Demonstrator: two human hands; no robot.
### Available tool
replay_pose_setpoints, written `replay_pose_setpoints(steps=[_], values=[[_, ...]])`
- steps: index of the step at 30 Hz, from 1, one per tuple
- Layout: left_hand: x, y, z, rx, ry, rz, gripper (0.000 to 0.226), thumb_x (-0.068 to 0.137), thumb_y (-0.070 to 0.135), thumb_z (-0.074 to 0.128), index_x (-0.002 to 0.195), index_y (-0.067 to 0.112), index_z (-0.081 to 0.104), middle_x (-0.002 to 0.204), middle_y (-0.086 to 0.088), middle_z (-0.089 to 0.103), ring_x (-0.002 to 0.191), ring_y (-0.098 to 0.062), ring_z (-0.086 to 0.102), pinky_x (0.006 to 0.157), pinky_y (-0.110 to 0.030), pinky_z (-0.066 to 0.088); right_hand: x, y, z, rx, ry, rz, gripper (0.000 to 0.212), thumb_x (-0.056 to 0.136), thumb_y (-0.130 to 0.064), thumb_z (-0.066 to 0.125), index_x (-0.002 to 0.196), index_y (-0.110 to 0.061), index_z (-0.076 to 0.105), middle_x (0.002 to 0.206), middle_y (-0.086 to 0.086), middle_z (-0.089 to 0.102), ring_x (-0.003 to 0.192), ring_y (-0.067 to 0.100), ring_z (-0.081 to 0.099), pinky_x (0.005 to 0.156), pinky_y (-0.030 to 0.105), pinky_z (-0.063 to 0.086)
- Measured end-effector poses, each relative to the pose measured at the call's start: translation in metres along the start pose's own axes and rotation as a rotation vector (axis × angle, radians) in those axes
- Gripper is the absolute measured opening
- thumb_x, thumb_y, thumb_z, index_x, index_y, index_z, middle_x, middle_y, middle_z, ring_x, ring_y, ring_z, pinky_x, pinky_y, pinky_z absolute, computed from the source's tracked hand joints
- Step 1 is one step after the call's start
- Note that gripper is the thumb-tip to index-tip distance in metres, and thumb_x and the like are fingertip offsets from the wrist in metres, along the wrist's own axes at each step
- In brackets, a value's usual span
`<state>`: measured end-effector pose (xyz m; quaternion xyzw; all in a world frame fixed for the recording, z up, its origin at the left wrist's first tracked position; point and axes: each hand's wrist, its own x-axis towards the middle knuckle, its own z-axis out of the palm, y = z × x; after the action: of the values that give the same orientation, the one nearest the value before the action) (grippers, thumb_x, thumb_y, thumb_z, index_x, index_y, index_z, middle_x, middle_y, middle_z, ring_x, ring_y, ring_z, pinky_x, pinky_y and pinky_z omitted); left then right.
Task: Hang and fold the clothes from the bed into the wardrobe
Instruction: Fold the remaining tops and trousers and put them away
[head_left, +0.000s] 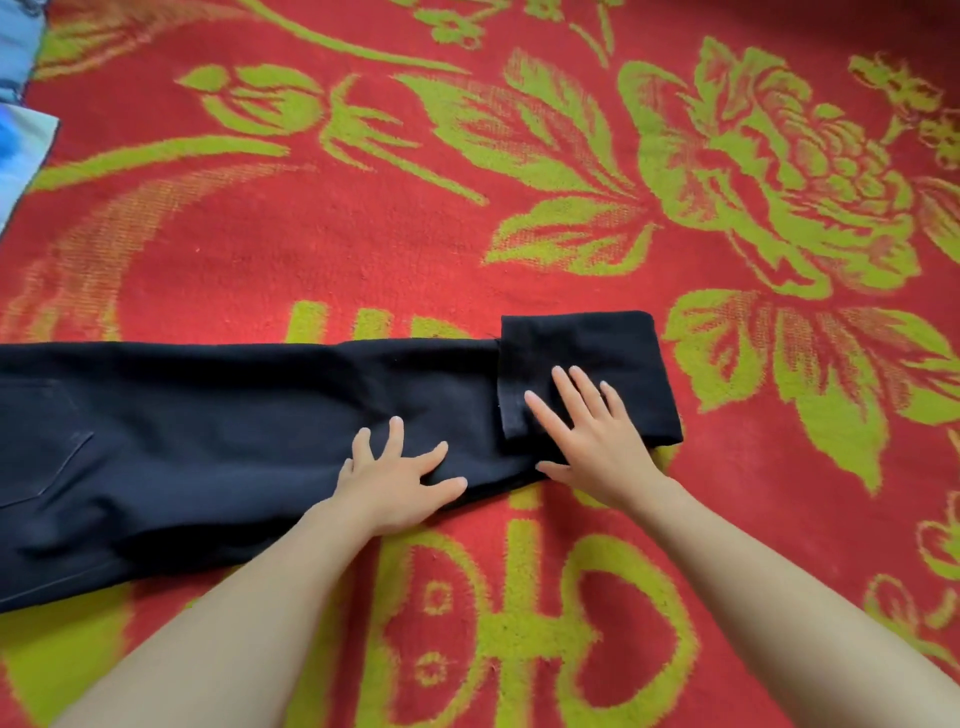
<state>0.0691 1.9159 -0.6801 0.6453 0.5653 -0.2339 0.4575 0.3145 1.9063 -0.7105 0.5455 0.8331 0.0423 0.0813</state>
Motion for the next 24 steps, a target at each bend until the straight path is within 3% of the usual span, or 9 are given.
replay_pose_setpoints(steps=[2,5,10,12,15,18,20,22,24], values=[[0.000,-0.005,-0.005,-0.001,-0.009,0.018,0.054,0.092,0.059,0.033,0.144,0.051,0.017,0.158,0.005,-0.015,0.143,-0.030,-0.018,0.114,-0.044,0.014,0.003,-0.004,0.003,-0.004,-0.003,0.004,0.094,0.049,-0.047,0.086,0.127,-0.017,0.044,0.123,0.026,0.058,0.111,0.042,0.058,0.083,0.054,0.050],[0.002,-0.011,-0.011,0.025,-0.003,0.047,0.050,0.094,0.050,0.036,0.142,0.052,0.022,0.158,0.009,-0.009,0.143,-0.027,-0.011,0.111,-0.041,0.019,0.000,0.009,0.000,0.025,0.127,-0.070,0.064,0.073,-0.047,0.064,0.127,-0.020,0.044,0.123,0.022,0.060,0.110,0.038,0.060,0.084,0.049,0.052],[0.002,-0.022,-0.012,0.117,0.042,0.102,0.048,0.096,0.044,0.032,0.142,0.052,0.021,0.159,0.009,-0.005,0.142,-0.026,-0.003,0.109,-0.039,0.021,0.003,0.020,-0.002,-0.021,-0.066,-0.011,0.092,0.044,-0.030,0.090,0.125,-0.022,0.046,0.121,0.024,0.060,0.107,0.040,0.061,0.083,0.052,0.050],[0.002,-0.023,-0.008,0.175,0.074,0.118,0.048,0.097,0.043,0.030,0.143,0.052,0.018,0.159,0.007,-0.007,0.142,-0.030,-0.003,0.109,-0.039,0.022,0.011,0.013,-0.002,0.000,-0.072,0.029,0.079,0.048,-0.014,0.085,0.121,-0.019,0.054,0.116,0.025,0.062,0.103,0.041,0.062,0.080,0.049,0.051],[0.002,-0.023,-0.002,0.204,0.085,0.118,0.048,0.098,0.044,0.028,0.144,0.051,0.016,0.159,0.005,-0.010,0.142,-0.032,-0.004,0.110,-0.039,0.020,0.016,0.001,-0.009,0.104,0.161,0.033,0.036,0.072,0.000,0.055,0.107,-0.009,0.060,0.101,0.017,0.070,0.091,0.033,0.069,0.070,0.035,0.056],[0.004,-0.024,-0.002,0.168,0.076,0.106,0.046,0.100,0.041,0.024,0.143,0.051,0.017,0.158,0.007,-0.008,0.142,-0.031,-0.004,0.110,-0.040,0.019,0.017,-0.019,-0.021,0.271,0.499,-0.025,0.027,0.090,-0.001,0.039,0.109,-0.007,0.057,0.102,0.011,0.071,0.093,0.026,0.069,0.075,0.034,0.052],[0.007,-0.026,-0.004,0.143,0.097,0.106,0.046,0.099,0.032,0.025,0.142,0.050,0.023,0.158,0.010,-0.006,0.141,-0.030,-0.003,0.110,-0.039,0.019,0.017,-0.042,-0.024,0.294,0.556,-0.131,0.027,0.094,-0.005,0.038,0.110,-0.007,0.059,0.108,0.010,0.070,0.099,0.026,0.067,0.082,0.035,0.049],[0.008,-0.027,-0.003,0.077,0.077,0.092,0.047,0.097,0.021,0.029,0.138,0.043,0.036,0.158,0.013,-0.003,0.140,-0.030,-0.003,0.111,-0.037,0.019,0.012,-0.066,-0.010,0.179,0.372,-0.174,0.032,0.097,-0.021,0.039,0.114,-0.013,0.065,0.117,0.008,0.066,0.108,0.027,0.063,0.090,0.042,0.046],[0.009,-0.028,-0.003,-0.051,0.074,0.091,0.050,0.093,0.006,0.031,0.132,0.033,0.046,0.158,0.011,0.000,0.140,-0.029,-0.002,0.114,-0.033,0.015,0.006,-0.082,0.000,0.110,0.043,-0.125,0.052,0.088,-0.046,0.035,0.122,-0.018,0.063,0.128,0.008,0.060,0.119,0.028,0.056,0.093,0.048,0.047]])
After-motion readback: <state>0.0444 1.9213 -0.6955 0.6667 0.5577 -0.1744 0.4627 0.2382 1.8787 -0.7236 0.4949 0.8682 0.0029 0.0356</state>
